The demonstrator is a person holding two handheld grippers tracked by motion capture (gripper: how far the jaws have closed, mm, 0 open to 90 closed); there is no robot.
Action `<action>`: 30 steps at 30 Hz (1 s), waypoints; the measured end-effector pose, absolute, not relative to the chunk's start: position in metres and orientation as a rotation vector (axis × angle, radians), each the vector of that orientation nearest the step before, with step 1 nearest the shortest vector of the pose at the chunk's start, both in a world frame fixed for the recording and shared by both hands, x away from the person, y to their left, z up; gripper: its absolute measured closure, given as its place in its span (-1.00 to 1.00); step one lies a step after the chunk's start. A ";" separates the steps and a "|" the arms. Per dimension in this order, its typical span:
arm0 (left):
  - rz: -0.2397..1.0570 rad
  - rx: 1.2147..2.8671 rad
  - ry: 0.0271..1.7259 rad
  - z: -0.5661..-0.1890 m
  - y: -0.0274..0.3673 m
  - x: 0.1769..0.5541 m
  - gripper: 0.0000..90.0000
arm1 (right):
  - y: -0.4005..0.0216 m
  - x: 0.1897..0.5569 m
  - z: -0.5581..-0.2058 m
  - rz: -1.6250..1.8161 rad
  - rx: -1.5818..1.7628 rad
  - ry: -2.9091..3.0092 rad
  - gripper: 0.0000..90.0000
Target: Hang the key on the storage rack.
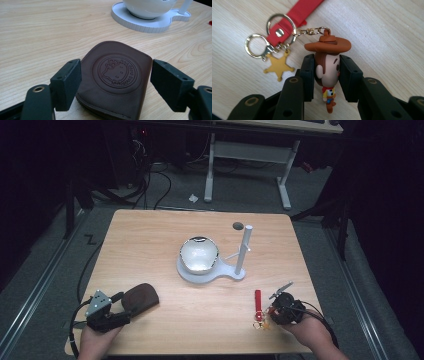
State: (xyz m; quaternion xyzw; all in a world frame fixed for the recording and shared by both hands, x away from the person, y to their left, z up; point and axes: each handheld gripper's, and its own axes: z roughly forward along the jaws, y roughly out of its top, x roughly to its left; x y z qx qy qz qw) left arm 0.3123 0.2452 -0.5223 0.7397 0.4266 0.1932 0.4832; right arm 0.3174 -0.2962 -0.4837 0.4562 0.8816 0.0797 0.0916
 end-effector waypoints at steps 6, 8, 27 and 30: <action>0.463 1.785 1.047 -0.522 0.246 0.312 -0.44 | -0.298 0.314 -0.468 0.314 1.415 2.645 0.50; 0.465 1.791 1.042 -0.522 0.246 0.312 -0.44 | -0.299 0.312 -0.461 0.341 1.436 2.647 0.49; 0.460 1.791 1.039 -0.522 0.245 0.313 -0.44 | -0.304 0.314 -0.400 0.420 1.475 2.613 0.50; 0.460 1.789 1.039 -0.522 0.246 0.313 -0.44 | -0.303 0.316 -0.390 0.433 1.479 2.599 0.50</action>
